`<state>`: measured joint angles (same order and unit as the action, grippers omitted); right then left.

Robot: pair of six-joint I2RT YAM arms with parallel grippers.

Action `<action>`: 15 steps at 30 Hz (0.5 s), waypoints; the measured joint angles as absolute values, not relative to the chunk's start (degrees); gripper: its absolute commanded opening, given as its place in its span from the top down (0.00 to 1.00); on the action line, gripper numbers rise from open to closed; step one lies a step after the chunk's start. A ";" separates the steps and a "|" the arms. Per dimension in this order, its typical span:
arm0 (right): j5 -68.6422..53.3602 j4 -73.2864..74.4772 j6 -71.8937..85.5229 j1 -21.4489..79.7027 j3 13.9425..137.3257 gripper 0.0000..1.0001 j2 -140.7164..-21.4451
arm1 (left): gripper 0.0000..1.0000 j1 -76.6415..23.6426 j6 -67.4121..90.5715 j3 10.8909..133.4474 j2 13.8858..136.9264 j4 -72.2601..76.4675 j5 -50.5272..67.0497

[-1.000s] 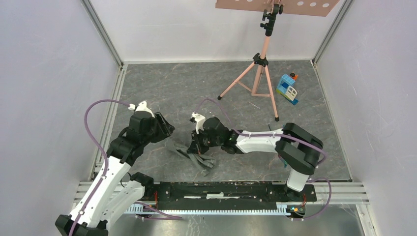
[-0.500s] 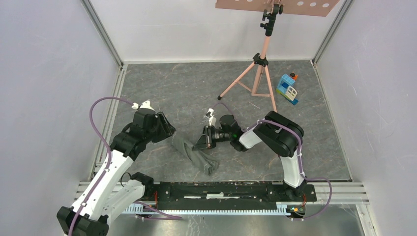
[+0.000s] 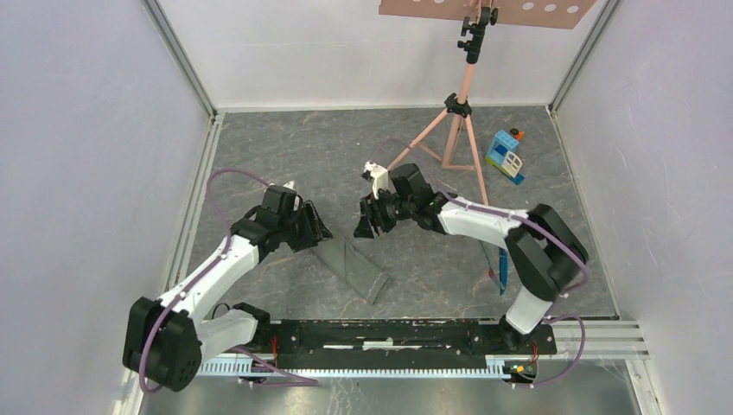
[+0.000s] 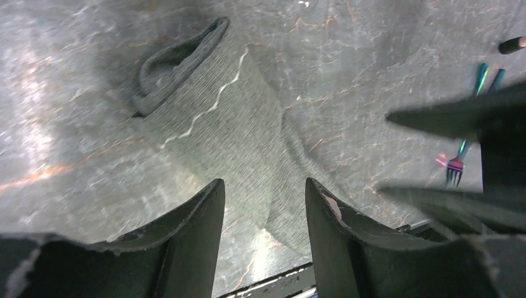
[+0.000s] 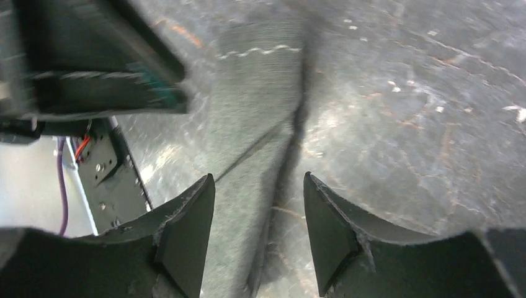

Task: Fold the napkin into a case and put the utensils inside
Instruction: Rotate the smaller rectangle-folded napkin at the center of the board.

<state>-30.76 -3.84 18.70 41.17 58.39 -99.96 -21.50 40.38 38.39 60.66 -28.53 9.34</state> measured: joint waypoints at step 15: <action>-19.62 -1.08 15.00 56.40 41.06 0.69 -90.65 | 0.47 -19.94 40.77 40.62 82.41 -15.57 7.20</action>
